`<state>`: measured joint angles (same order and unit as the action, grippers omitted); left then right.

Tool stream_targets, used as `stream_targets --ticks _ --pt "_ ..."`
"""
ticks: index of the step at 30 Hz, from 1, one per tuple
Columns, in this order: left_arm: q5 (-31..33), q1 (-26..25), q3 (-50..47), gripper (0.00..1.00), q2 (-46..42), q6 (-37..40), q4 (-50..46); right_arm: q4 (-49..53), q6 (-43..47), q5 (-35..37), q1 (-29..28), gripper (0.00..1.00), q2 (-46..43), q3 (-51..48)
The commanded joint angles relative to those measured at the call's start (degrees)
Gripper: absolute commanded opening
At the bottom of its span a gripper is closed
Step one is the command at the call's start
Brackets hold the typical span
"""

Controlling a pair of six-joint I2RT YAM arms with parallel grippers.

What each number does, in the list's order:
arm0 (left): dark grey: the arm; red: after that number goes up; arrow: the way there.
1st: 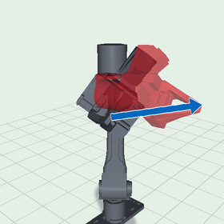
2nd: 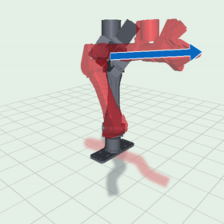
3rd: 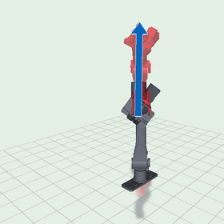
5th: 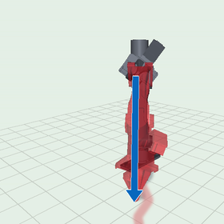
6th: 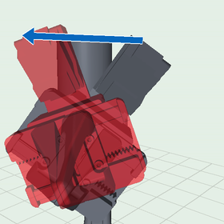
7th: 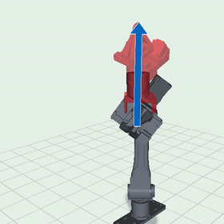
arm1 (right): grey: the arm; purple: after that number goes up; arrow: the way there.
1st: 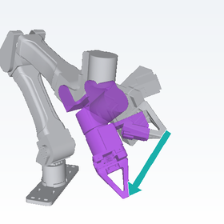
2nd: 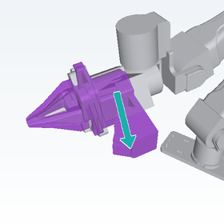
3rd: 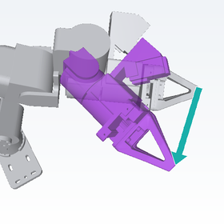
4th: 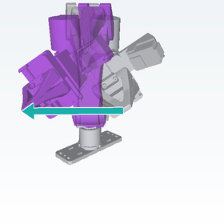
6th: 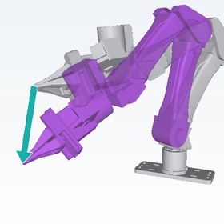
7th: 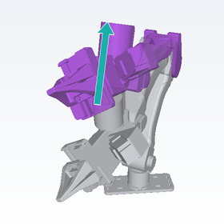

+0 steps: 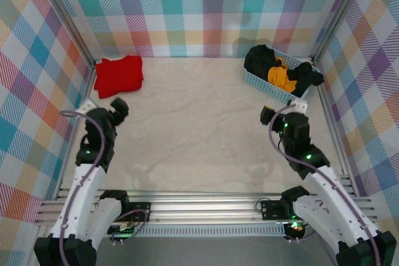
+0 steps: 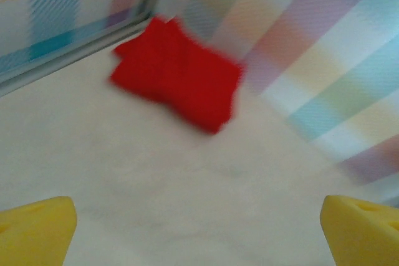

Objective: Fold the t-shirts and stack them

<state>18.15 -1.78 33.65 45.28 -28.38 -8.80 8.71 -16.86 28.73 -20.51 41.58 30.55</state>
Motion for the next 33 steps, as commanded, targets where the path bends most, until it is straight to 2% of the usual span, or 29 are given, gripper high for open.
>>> stream_targets --ticks 1,5,8,14,17,19,23,24,26,28,29,30,32,33 --pt "3.5 -0.7 -7.6 1.0 1.2 11.5 11.9 -15.9 12.7 4.7 0.5 1.0 0.3 -9.4" --pt "1.2 -1.0 -10.5 1.0 10.1 14.4 18.0 -26.6 13.9 0.7 2.2 1.0 6.1 -14.7" --pt "0.8 -1.0 -12.6 1.0 17.3 16.7 30.1 -33.9 13.7 -4.6 4.9 1.0 13.6 -14.7" --pt "-0.8 -1.0 -8.6 1.0 34.5 24.3 43.3 -51.0 11.3 -10.9 11.4 1.0 28.5 -14.3" --pt "-1.4 -0.9 -7.2 1.0 39.0 23.5 45.4 -50.5 13.8 -13.7 13.0 1.0 31.7 -12.3" --pt "-1.7 -2.3 -7.9 1.0 40.2 25.4 47.9 -54.7 16.0 -15.3 13.8 1.0 32.8 -13.3" --pt "-2.3 -3.1 -15.5 1.0 44.2 27.1 66.5 -64.6 16.5 -21.2 16.9 1.0 36.7 -16.2" --pt "-2.2 -3.1 -15.1 1.0 42.5 26.6 62.8 -67.8 16.5 -22.3 17.5 1.0 38.6 -16.9" --pt "-1.9 -3.1 -14.8 1.0 43.7 26.6 64.2 -73.2 16.7 -24.5 17.9 1.0 43.4 -17.4" --pt "-3.5 -3.0 -12.6 1.0 44.0 27.2 60.2 -80.2 17.8 -26.2 18.0 1.0 48.6 -17.6" --pt "-3.7 -3.0 -10.5 1.0 44.1 27.3 56.4 -75.0 17.3 -25.6 17.9 1.0 46.6 -16.7" --pt "-3.9 -3.1 -10.6 1.0 44.2 27.4 56.7 -69.2 16.7 -24.8 18.1 1.0 45.1 -14.9" --pt "-3.8 -3.1 -10.5 1.0 44.2 27.4 56.4 -67.1 15.5 -24.0 18.9 1.0 46.7 -12.2" --pt "-3.8 -3.1 -10.6 1.0 44.2 27.5 56.6 -59.8 14.5 -23.2 19.4 1.0 46.4 -9.2"
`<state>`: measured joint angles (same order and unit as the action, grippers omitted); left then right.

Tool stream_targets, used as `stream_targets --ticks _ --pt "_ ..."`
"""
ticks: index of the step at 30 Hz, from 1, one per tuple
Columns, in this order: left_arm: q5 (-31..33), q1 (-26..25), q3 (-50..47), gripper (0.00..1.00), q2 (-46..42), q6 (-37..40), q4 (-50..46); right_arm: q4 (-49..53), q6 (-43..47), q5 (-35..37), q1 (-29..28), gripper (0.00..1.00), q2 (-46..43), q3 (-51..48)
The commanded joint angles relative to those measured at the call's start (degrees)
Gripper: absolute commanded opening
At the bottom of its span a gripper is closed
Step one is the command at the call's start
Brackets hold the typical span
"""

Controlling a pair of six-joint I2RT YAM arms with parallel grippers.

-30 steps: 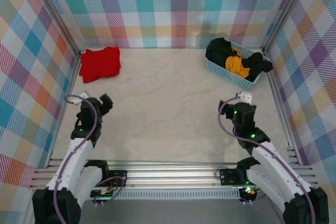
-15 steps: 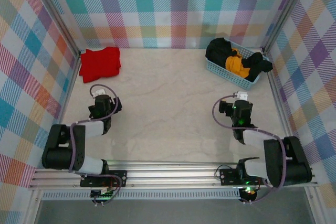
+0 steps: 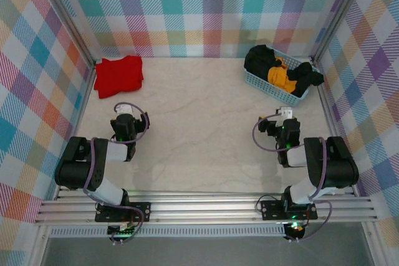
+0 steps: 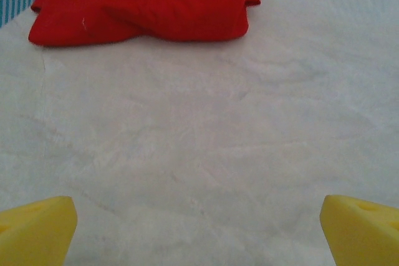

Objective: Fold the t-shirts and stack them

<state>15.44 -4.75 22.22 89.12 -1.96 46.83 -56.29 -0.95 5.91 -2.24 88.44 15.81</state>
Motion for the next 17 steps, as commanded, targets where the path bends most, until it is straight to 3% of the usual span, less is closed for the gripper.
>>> stream_targets --ticks 1,17 --pt "-1.1 -0.1 0.9 1.0 0.3 1.0 0.9 7.7 -1.7 0.1 1.2 1.0 -0.4 7.3" --pt "-0.9 -0.2 0.9 1.0 0.4 1.2 0.9 6.3 -1.4 -0.2 1.1 1.0 -0.5 6.5"
